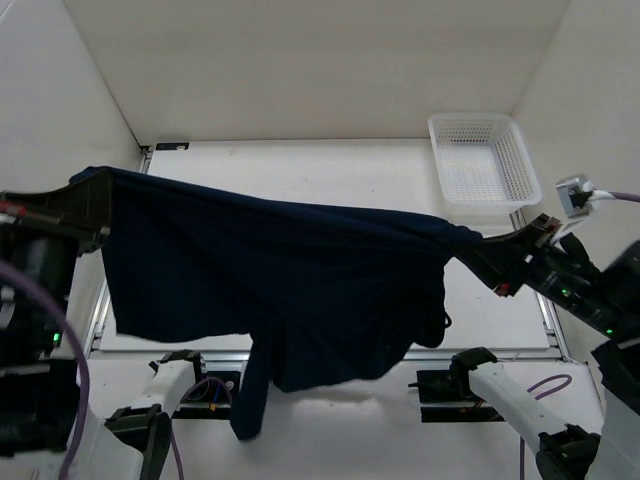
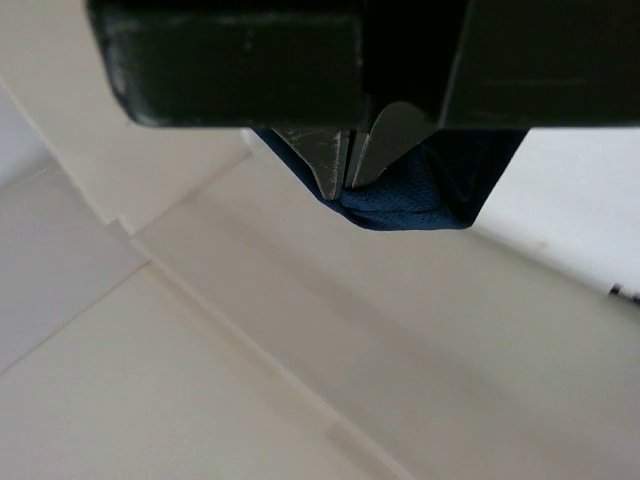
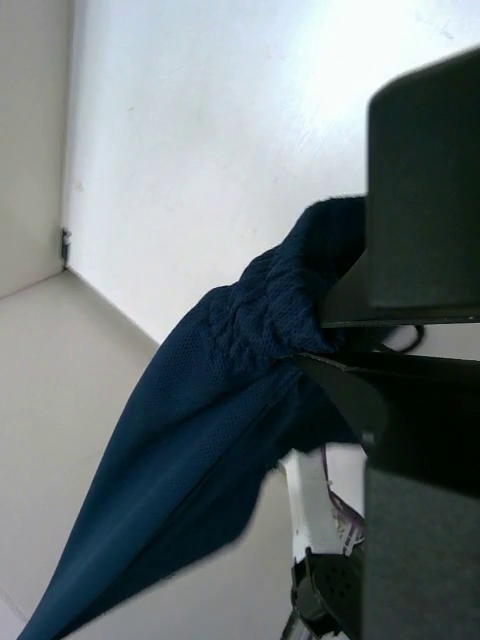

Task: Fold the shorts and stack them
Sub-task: Flatten the shorts out

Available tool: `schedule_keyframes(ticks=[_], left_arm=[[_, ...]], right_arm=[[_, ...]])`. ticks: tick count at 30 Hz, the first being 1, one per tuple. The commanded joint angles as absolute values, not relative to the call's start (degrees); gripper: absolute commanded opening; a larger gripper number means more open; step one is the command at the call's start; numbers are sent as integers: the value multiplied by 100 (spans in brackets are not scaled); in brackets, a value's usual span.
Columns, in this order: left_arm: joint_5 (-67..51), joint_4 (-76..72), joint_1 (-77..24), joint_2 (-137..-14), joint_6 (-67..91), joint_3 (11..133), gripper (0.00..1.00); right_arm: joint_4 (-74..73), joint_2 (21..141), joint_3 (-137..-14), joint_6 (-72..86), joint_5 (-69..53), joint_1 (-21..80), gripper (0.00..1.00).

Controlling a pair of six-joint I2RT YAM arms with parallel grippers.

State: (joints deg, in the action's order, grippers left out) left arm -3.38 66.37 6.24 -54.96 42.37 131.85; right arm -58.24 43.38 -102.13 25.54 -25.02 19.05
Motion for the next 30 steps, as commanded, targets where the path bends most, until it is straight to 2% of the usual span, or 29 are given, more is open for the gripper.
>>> schedule_keyframes(ticks=[1,3,8,11,12,14,16,18,22,25,26,30], left_arm=[[98,6216,659,-6249,3999,12317,10],[-26,5723,659,-6555,3999,11597,10],[-396,5362,606,-7741,3798,11030,10],[321,4976,273,-8681,3735,10732,10],[386,4896,220,-9310,3735,10836,10],[160,4896,220,-10095,3517,11257,23],[-8,5254,220,-11051,3463,12027,39],[-122,5677,168,-11389,3252,12417,42],[-9,5730,44,-11076,3068,12175,46],[131,5730,44,-10724,3067,11788,46],[132,5730,-8,-10409,3067,11403,46],[369,5730,-114,-9442,3084,10014,34]], right_arm=[[-6073,4518,-9784,2320,-1653,1898,0],[-5829,4710,-9230,2373,-1364,1898,0],[-5038,5369,-7903,2373,-1117,1898,0],[-4142,6498,-7252,2504,-1116,1715,0],[-3931,6843,-7190,2635,-1255,1514,12],[-3464,8016,-7521,2637,-1406,1310,57],[-3463,8750,-8031,2732,-1197,1239,78],[-3805,9412,-8761,2934,-827,1099,81],[-3595,9099,-8491,2980,-633,1177,80],[-3595,8712,-7948,2831,-580,1300,71],[-3595,8606,-7780,2769,-580,1301,63],[-3647,7947,-6822,2646,-809,1414,56]])
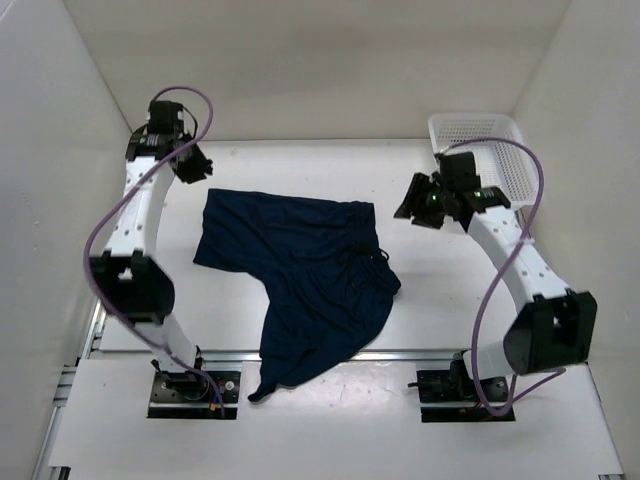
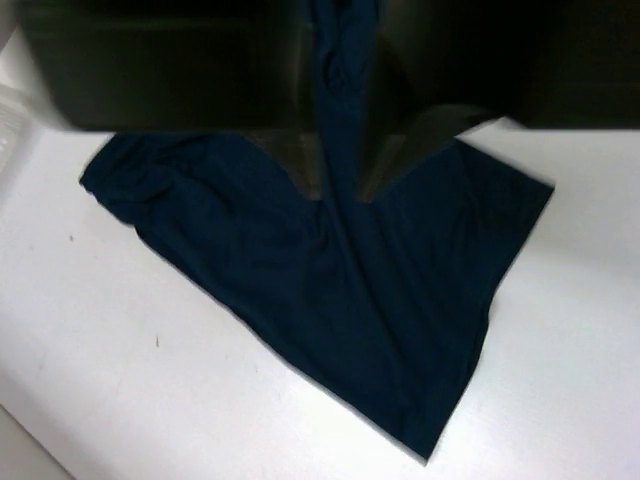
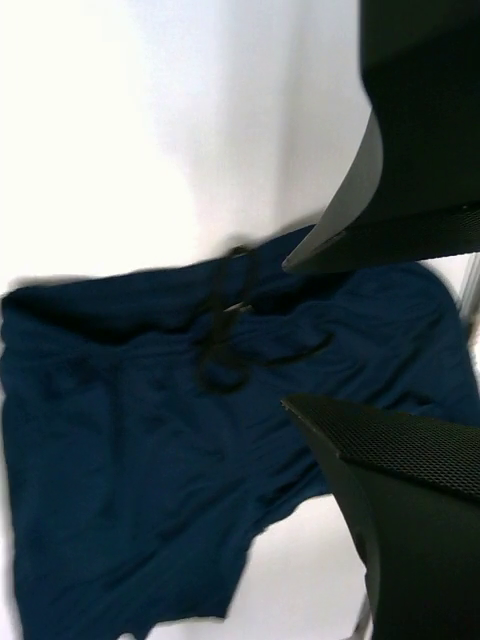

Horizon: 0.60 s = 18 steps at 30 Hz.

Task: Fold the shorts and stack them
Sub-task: Flatten the shorts out

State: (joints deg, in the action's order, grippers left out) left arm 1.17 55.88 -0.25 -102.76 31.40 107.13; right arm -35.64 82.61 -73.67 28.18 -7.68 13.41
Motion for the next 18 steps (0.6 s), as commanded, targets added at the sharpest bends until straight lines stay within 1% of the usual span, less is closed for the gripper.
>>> schedule_keyframes(ticks=[1,2,4,5,6,7,8,9,10,11,12,13,15,18], left_arm=[[369,5730,-114,-9239,3085,9663,24],[369,5670,-114,-8872,3189,8946,18],[134,5529,-114,-8545,3322,8265,11],[10,5467,-114,-8317,3374,7966,11],[-130,5406,-114,-8219,3497,7406,11],[-445,5179,-166,-8148,3498,7131,14],[-605,5011,-167,-8147,3550,6658,19],[-737,4844,-167,-8147,3481,6488,33],[-834,4721,-167,-8295,3480,6417,39],[-835,4720,-167,-8497,3402,6416,39],[-835,4668,-167,-8969,3349,6547,41],[-722,4667,-167,-9209,3296,6626,46],[-660,4667,-167,-9787,3296,6767,46],[-598,4667,-114,-10212,3419,7153,46]], right_arm=[[-3647,7841,-6612,2593,-870,1415,56],[-3647,7753,-6209,2645,-818,1476,61],[-3709,7560,-5803,2742,-625,1477,76],[-3639,7559,-5618,2803,-624,1477,86],[-3473,7559,-5442,2804,-711,1477,88],[-3376,7559,-5153,2804,-860,1477,90],[-3305,7646,-5063,2804,-966,1477,91],[-3192,7812,-5010,2752,-1045,1546,91],[-3190,7918,-5010,2751,-1107,1625,91],[-3121,8006,-5010,2699,-1107,1626,91],[-3007,8163,-4949,2698,-1221,1704,91],[-2936,8226,-4948,2698,-1274,1783,90],[-2796,8401,-4887,2698,-1379,1854,89],[-2593,8674,-4887,2812,-1450,1968,83]])
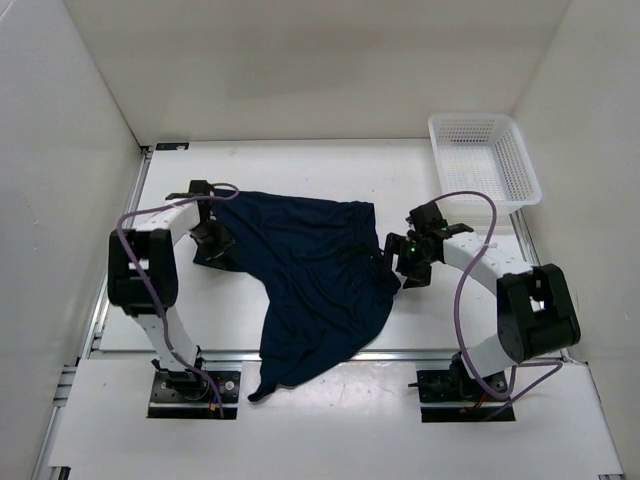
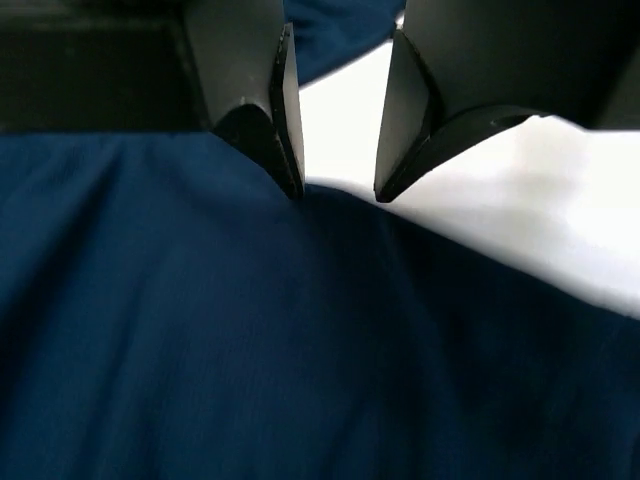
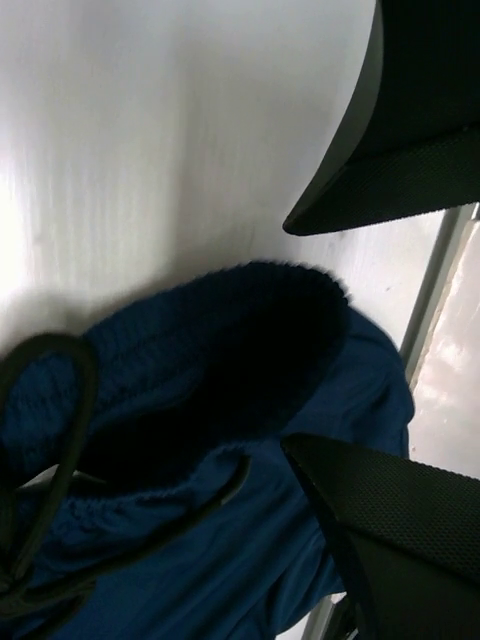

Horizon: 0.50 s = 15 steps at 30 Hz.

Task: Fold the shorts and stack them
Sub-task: Flatten the shorts out

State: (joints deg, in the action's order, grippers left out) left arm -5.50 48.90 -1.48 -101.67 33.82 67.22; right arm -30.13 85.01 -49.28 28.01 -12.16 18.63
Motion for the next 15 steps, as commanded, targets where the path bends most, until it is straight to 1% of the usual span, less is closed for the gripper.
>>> schedule_keyframes(ticks=[1,3,4,6,7,9,10,12,13,15], left_arm=[[-528,4667,-114,-10500,3419,7407,46],[-527,4667,-114,-10826,3419,7715,44],[-527,4667,-114,-11167,3367,8004,43],[-580,4763,-114,-11494,3305,8278,42],[-580,4816,-114,-11740,3305,8410,40],[-580,4878,-114,-11935,3305,8709,39],[-580,4878,-114,-12118,3305,8814,39],[-754,4992,-114,-12330,3252,9209,39],[-834,4992,-114,-12453,3174,9394,37],[-896,5298,-228,-12857,3111,10096,37]], right_arm=[[-2480,8744,-4887,2865,-1529,1969,79],[-2330,8964,-4887,2935,-1757,1969,70],[-2259,9043,-4948,3014,-1758,1969,59],[-2259,9263,-5071,3084,-1758,2021,42],[-2328,9325,-5123,3137,-1575,2021,25],[-2399,9396,-5203,3269,-1363,2021,10],[-2399,9396,-5203,3417,-1258,1952,0],[-2452,9335,-5203,3620,-960,1759,0],[-2383,9334,-5203,3839,-880,1680,0],[-2312,9334,-5203,4068,-730,1451,0]])
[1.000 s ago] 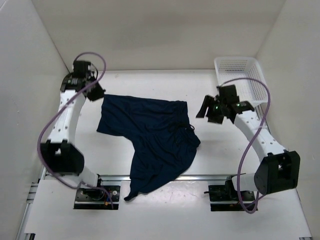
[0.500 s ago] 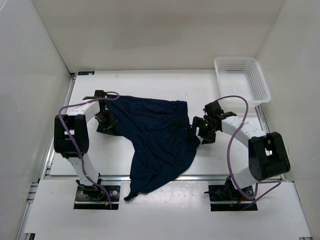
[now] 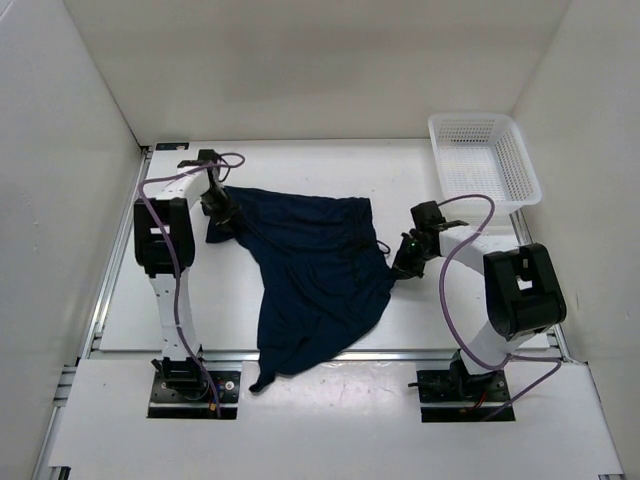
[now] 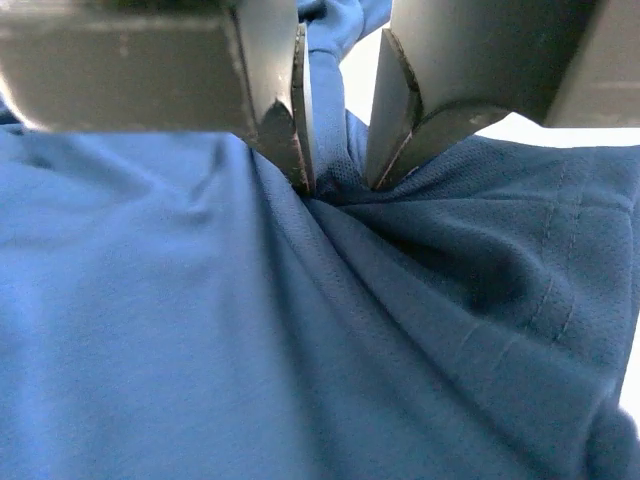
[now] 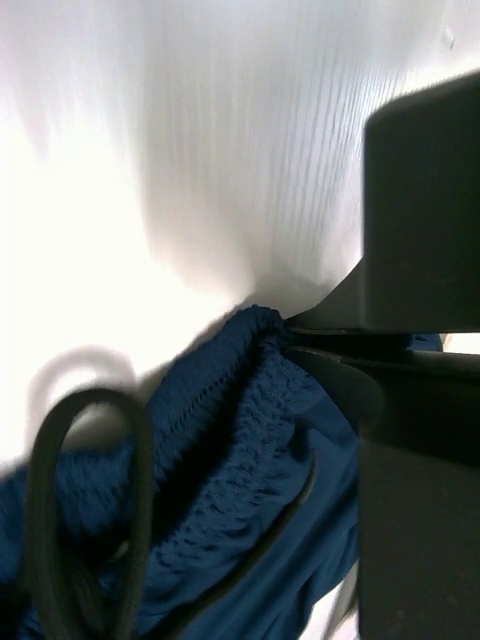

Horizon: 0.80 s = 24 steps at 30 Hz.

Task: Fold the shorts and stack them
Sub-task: Flatten the shorts out

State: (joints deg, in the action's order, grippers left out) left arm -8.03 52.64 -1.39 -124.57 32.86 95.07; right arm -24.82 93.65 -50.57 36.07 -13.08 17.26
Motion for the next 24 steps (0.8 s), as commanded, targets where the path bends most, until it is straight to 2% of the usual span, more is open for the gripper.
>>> schedule_keyframes(ticks=[1,4,5,9,12,15,16,20,24], left_arm=[[-896,5413,-307,-13006,3050,10394,37],[-896,5861,-439,-13814,2979,12019,37],[-896,6202,-492,-14295,2979,13050,37],[-1151,6793,-642,-15082,2988,15121,45],[-1108,6480,-642,-14417,3050,14549,53],[-512,6398,-703,-13330,2936,13714,67],[-188,6398,-703,-13063,2936,13554,68],[96,6530,-1255,-11824,2356,12720,68],[247,6662,-2509,-11084,2294,11770,67]], right_arm=[[-2312,9334,-5264,4243,-651,1328,0],[-2312,9553,-5641,4359,-449,1196,0],[-2312,9606,-5738,4429,-396,1195,0],[-2443,9860,-6204,4482,-334,976,0],[-2618,9923,-6407,4343,-387,976,0],[-2681,9923,-6407,4167,-317,1028,0],[-2681,9923,-6407,4096,-316,1028,0],[-2681,9923,-6267,3815,-316,1028,0],[-2585,9870,-5987,3753,-316,1081,0]])
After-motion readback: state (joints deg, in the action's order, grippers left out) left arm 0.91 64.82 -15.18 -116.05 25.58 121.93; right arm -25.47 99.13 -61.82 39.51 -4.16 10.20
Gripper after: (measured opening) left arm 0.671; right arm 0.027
